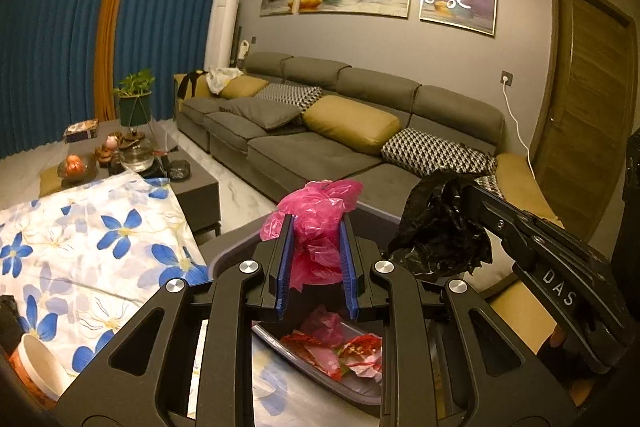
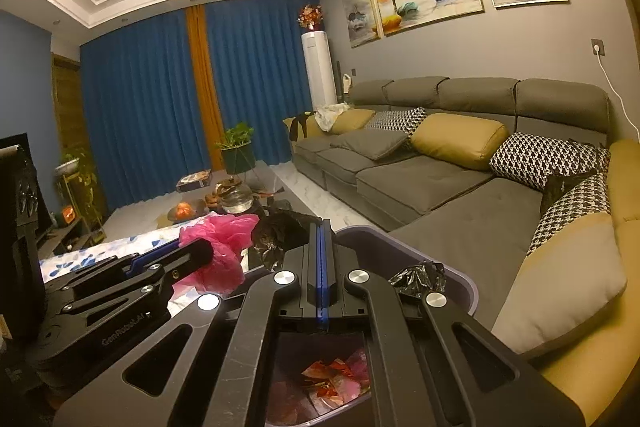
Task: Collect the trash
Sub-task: 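Open both tools to drop the two bags into the bin, then move both tools back toward the cups and net on the bed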
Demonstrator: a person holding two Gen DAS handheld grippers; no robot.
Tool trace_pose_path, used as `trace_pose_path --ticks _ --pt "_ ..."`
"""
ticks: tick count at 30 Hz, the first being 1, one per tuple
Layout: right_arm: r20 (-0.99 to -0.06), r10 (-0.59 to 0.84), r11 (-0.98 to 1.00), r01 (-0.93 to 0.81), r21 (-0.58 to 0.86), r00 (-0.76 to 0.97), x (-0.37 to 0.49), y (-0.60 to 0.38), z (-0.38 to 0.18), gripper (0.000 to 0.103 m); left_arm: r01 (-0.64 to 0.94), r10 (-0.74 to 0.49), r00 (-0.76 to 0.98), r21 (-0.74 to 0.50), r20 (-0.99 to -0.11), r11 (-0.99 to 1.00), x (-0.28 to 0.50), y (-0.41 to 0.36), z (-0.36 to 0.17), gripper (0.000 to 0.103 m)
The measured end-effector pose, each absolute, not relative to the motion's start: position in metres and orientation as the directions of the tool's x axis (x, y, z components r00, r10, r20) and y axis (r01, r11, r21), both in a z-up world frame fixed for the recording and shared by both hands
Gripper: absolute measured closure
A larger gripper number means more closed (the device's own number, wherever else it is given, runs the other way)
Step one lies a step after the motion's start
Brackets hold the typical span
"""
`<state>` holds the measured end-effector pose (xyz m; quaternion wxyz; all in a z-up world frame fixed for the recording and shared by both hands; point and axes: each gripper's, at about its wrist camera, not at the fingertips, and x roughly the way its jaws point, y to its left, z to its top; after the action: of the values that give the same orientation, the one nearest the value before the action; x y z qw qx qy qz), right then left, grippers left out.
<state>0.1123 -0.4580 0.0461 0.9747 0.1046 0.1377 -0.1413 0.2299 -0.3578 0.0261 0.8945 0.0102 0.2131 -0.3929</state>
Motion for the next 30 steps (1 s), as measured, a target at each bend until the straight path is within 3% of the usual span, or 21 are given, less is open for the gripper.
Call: trace_pose_path --ticks 5,6,7,9,11,14,16,24,30 --pt "-0.304 -0.253 0.934 0.314 0.172 0.918 0.116 -0.46 0.046 0.101 0.712 -0.704 0.593 -0.154 -0.391 0.685 0.233 -0.362 0.024 0.081" --pt "-0.305 -0.257 0.932 0.318 0.173 0.917 0.117 -0.461 0.046 0.095 0.712 -0.705 0.593 -0.156 -0.39 0.685 0.234 -0.363 0.023 0.08" --pt "-0.306 -0.265 0.929 0.327 0.172 0.914 0.117 -0.461 0.046 0.083 0.71 -0.704 0.594 -0.156 -0.391 0.686 0.235 -0.363 0.022 0.077" --pt "-0.296 -0.281 0.924 0.341 0.174 0.913 0.114 -0.462 0.047 0.058 0.704 -0.695 0.603 -0.149 -0.391 0.695 0.237 -0.364 0.021 0.064" --pt "-0.291 -0.295 0.919 0.353 0.174 0.91 0.111 -0.465 0.048 0.056 0.692 -0.683 0.622 -0.14 -0.383 0.709 0.237 -0.361 0.02 0.037" --pt "-0.277 -0.317 0.914 0.37 0.164 0.907 0.104 -0.465 0.052 0.053 0.671 -0.67 0.642 -0.15 -0.371 0.726 0.237 -0.351 0.02 0.024" --pt "-0.265 -0.323 0.912 0.373 0.17 0.909 0.097 -0.464 0.054 0.045 0.654 -0.659 0.656 -0.158 -0.369 0.74 0.238 -0.342 0.021 0.019" --pt "-0.217 -0.325 0.922 0.36 0.143 0.92 0.073 -0.441 0.06 0.016 0.543 -0.556 0.762 -0.14 -0.332 0.828 0.211 -0.276 0.03 0.012" --pt "-0.217 -0.269 0.941 0.304 0.147 0.938 0.065 -0.407 0.054 0.012 0.395 -0.42 0.843 -0.143 -0.336 0.907 0.185 -0.201 0.025 0.011"
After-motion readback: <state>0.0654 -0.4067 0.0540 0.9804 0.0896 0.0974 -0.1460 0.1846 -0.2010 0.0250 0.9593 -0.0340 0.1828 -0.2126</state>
